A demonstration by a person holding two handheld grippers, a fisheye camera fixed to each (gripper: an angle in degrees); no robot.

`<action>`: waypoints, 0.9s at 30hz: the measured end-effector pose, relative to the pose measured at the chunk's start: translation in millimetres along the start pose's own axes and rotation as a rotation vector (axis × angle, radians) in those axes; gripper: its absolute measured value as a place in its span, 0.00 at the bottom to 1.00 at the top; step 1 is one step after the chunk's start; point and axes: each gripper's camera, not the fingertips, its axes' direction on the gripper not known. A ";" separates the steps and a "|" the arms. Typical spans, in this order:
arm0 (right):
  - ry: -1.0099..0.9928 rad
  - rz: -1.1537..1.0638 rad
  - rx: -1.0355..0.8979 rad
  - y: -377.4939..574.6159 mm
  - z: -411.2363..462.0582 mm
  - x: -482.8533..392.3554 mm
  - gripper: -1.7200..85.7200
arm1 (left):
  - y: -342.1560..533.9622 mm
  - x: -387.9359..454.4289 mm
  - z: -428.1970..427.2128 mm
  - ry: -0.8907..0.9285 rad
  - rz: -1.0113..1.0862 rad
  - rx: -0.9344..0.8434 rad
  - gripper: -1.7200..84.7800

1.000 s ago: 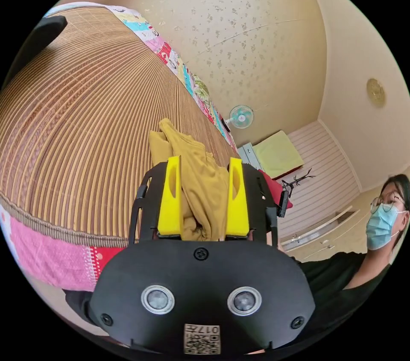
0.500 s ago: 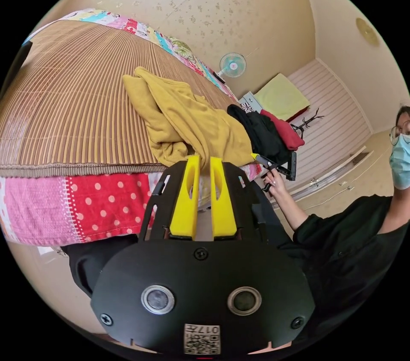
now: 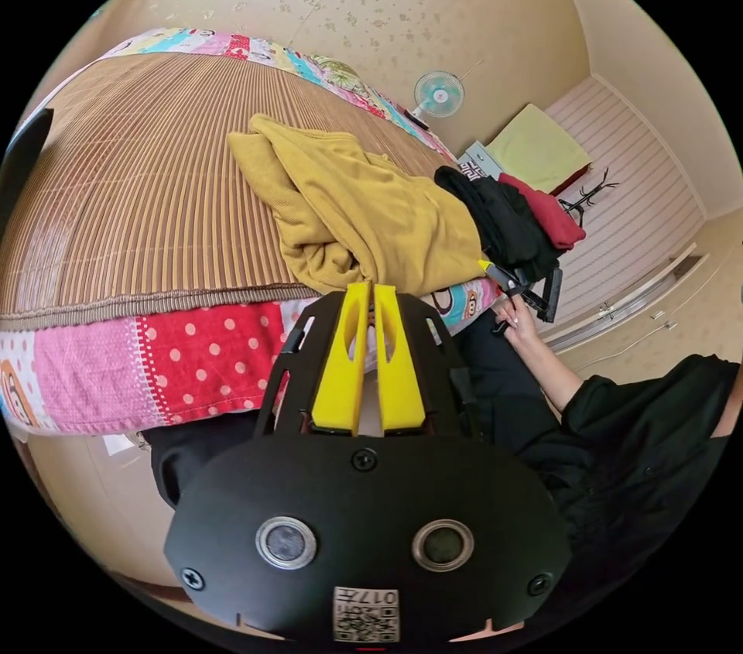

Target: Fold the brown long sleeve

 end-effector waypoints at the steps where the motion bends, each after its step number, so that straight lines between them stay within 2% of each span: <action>1: -0.025 0.017 0.019 3.7 -2.7 4.9 0.06 | -0.3 -4.5 -0.2 0.002 -0.006 -0.004 0.01; 5: -0.018 0.007 0.012 4.8 -4.9 5.4 0.05 | 5.6 -19.2 -17.9 0.064 0.004 0.022 0.01; 8: 0.001 0.009 0.020 7.1 -8.6 4.8 0.05 | 20.7 -45.8 -48.2 0.161 -0.043 0.103 0.01; 11: 0.041 0.001 0.038 10.7 -12.7 -0.2 0.05 | 43.5 -82.4 -71.7 0.191 -0.152 0.172 0.01; 15: 0.078 -0.018 0.033 11.5 -13.9 -4.6 0.05 | 75.0 -128.0 -74.7 0.090 -0.352 0.159 0.01; 18: 0.025 0.016 0.042 12.5 -18.6 6.3 0.05 | 93.9 -147.2 -82.8 0.205 -0.385 0.263 0.02; 21: -0.025 0.047 0.050 13.2 -23.3 16.4 0.05 | 98.5 -161.1 -79.9 0.322 -0.397 0.324 0.09; 24: -0.028 0.051 0.053 12.8 -26.7 18.0 0.05 | 90.0 -170.6 -61.4 0.310 -0.468 0.255 0.20; 27: -0.023 0.050 0.056 12.3 -30.1 17.8 0.05 | 86.5 -177.5 -39.0 0.336 -0.515 0.233 0.21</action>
